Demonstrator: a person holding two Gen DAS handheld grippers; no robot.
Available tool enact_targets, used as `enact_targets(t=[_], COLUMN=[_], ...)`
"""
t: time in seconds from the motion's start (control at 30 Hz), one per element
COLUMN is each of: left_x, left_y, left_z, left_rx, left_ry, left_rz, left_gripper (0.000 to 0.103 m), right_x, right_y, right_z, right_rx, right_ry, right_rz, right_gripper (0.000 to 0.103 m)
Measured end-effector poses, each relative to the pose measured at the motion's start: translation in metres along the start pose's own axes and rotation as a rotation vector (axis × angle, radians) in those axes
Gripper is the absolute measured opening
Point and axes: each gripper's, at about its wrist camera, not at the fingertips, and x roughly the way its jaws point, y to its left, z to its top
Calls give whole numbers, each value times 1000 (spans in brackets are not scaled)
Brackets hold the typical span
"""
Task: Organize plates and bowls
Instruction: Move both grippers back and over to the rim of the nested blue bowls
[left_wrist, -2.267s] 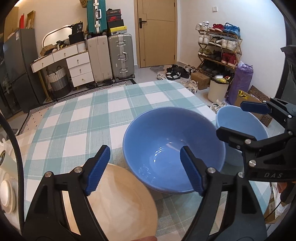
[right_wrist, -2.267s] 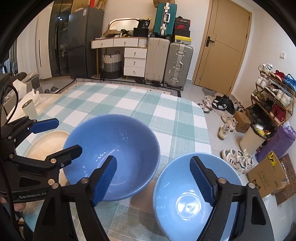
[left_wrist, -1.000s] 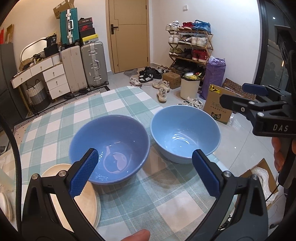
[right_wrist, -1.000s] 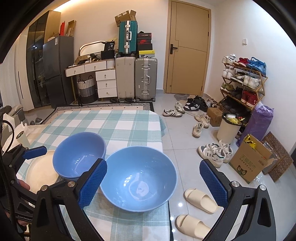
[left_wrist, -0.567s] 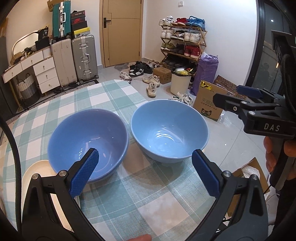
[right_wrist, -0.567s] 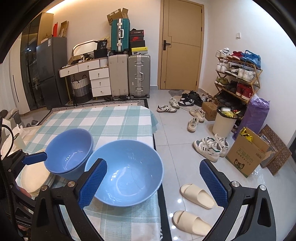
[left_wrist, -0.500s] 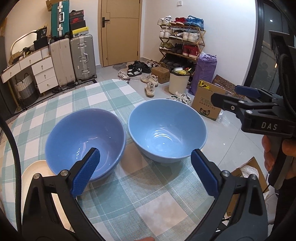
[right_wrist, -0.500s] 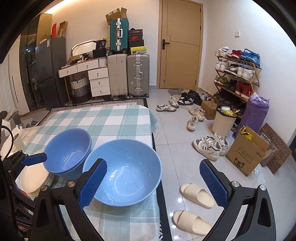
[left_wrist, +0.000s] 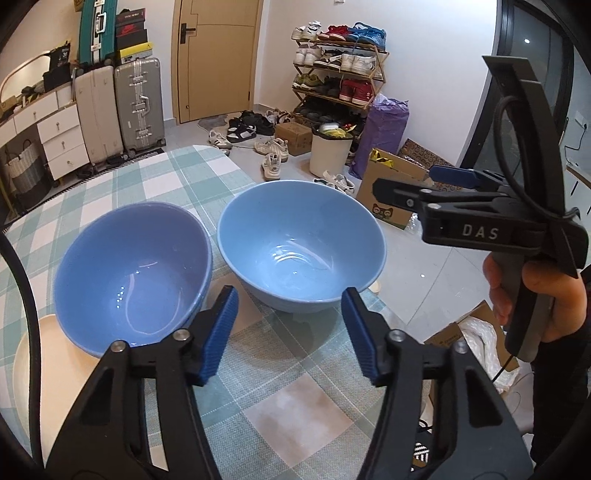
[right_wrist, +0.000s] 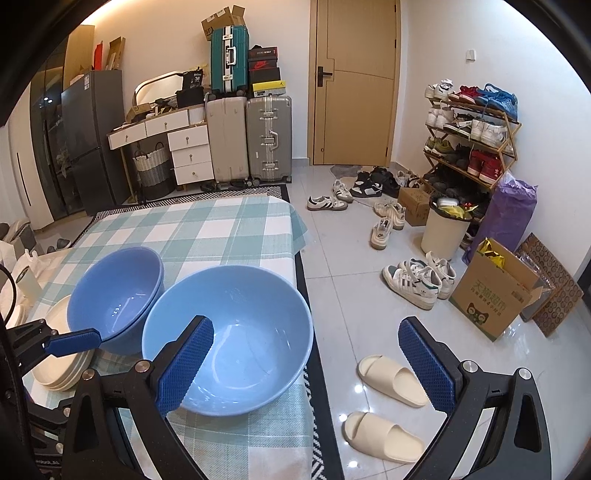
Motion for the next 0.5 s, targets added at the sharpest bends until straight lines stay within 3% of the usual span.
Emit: enact_targets(t=[0.23,0.5], left_x=[13,31], left_y=[7,9], left_z=[1,1], left_rx=[-50,-64], left_ry=[31,61], left_rz=[-62,-62], left_gripper=[38,37], right_x=[15,34], right_y=[-4,-7], right_z=[-3,-8], right_rx=[15,28], right_ry=[30,65], right_rz=[0,26], right_gripper=[102,102])
